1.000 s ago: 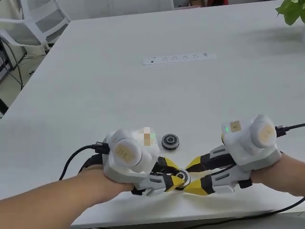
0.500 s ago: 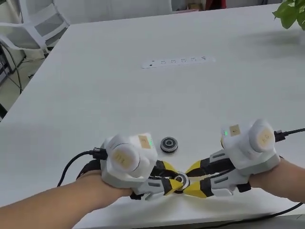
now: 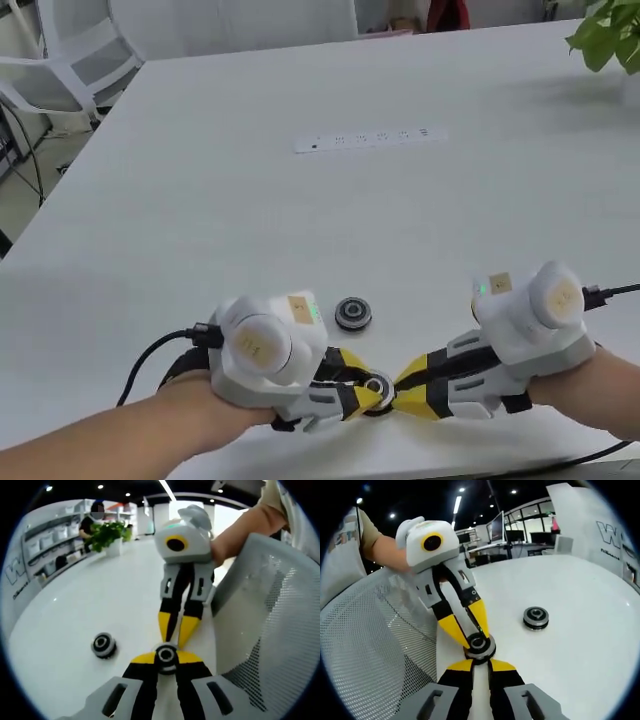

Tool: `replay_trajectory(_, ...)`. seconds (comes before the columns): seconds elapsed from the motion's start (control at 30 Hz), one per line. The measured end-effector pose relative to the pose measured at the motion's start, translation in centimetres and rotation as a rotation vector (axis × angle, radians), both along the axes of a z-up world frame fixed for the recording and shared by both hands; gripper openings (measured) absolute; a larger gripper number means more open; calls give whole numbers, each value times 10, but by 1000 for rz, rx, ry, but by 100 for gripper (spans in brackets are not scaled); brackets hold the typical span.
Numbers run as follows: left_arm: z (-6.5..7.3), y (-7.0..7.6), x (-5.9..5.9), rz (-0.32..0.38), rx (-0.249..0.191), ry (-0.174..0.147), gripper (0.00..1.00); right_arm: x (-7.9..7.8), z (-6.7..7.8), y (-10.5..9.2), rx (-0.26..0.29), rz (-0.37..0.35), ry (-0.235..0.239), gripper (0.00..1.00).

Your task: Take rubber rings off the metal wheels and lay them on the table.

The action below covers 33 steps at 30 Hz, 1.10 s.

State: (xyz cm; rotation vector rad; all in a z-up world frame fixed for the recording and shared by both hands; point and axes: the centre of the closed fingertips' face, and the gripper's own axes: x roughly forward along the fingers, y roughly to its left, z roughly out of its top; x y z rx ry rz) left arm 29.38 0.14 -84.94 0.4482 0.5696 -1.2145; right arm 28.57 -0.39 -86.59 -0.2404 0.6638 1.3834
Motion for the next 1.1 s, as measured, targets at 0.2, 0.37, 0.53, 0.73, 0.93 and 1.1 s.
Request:
replay_trajectory(0.2, 0, 0, 0, 0, 1, -4, 13, 0, 0, 0, 7, -12, 20, 5)
replay_trajectory(0.37, 0, 0, 0, -4, 4, -8, 13, 0, 0, -1, 9, -23, 39, 2)
replay_trajectory(0.53, 0, 0, 1, -5, 8, -13, 13, 2, 1, -2, 19, -50, 67, 0)
replay_trajectory(0.73, 0, 0, 1, -5, 10, -17, 13, 3, 2, -3, 42, -85, 113, 0)
replay_trajectory(0.93, -1, 0, 1, -3, 12, -20, 13, 7, 5, -6, 80, -146, 178, 0)
replay_trajectory(1.1, -1, 0, 2, 0, 14, -24, 13, 9, 7, -6, 103, -179, 217, 0)
